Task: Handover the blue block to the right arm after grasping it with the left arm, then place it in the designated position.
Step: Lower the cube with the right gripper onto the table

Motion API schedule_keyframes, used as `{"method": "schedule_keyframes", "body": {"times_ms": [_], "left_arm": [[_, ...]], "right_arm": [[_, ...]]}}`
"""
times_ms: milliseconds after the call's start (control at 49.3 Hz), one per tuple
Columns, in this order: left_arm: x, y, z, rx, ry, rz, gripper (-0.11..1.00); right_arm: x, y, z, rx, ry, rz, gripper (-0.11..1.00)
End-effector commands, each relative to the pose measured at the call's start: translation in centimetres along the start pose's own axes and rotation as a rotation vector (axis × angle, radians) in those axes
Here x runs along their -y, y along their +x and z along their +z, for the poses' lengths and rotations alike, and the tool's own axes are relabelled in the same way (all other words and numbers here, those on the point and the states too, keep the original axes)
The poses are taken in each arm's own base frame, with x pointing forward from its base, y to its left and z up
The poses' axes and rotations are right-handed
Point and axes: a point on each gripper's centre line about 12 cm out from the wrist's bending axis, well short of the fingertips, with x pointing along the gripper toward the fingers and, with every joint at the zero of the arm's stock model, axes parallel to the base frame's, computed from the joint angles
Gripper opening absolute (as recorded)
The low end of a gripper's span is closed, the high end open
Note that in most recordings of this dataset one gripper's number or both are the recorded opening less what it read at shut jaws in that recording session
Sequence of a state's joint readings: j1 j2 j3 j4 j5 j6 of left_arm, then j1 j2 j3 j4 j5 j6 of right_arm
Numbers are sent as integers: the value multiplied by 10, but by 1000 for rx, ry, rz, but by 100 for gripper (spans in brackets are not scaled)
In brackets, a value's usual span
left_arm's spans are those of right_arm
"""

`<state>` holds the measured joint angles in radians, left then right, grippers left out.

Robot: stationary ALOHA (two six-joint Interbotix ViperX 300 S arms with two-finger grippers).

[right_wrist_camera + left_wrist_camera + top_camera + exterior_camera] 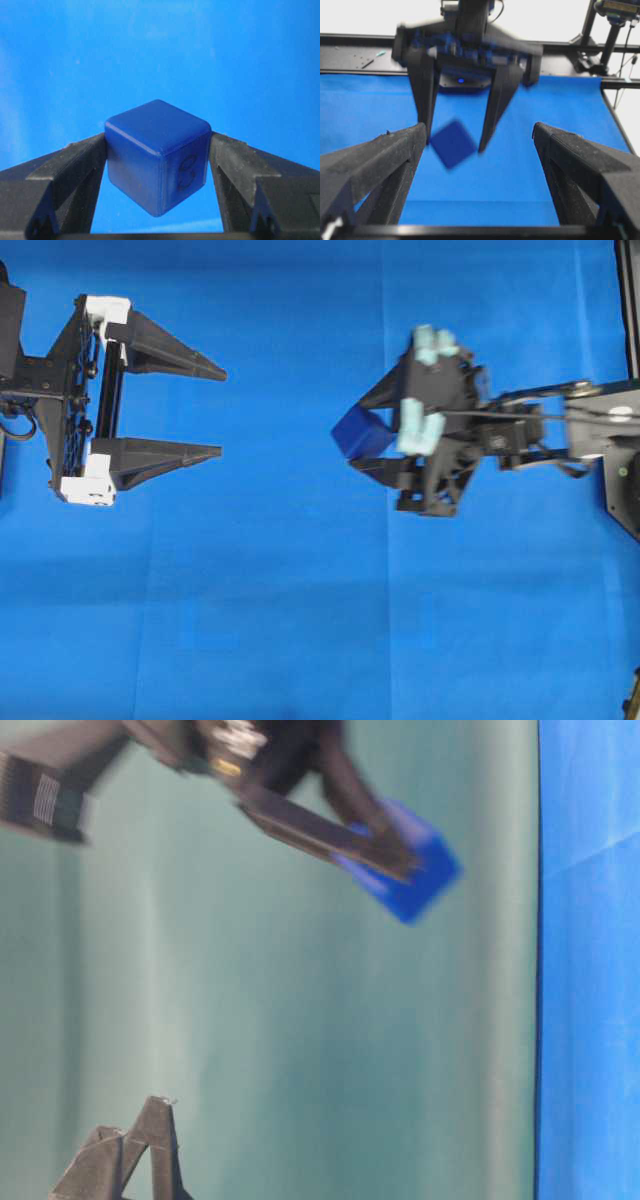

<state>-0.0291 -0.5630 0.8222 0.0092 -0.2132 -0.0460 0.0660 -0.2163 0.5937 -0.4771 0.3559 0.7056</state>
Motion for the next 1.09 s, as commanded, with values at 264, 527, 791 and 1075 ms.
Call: {"method": "schedule_keyframes", "body": {"times_ms": [264, 527, 791, 1075], "left_arm": [[1, -2, 12, 27, 0, -4, 93], [1, -2, 11, 24, 2, -4, 93], [1, -2, 11, 24, 3, -2, 93], [0, -2, 12, 26, 2, 1, 93]], "right_arm": [[13, 71, -14, 21, 36, 60, 56], [11, 107, -23, 53, 48, 129, 56], [9, 133, -32, 29, 48, 137, 56], [11, 141, -39, 8, 44, 132, 56]]}}
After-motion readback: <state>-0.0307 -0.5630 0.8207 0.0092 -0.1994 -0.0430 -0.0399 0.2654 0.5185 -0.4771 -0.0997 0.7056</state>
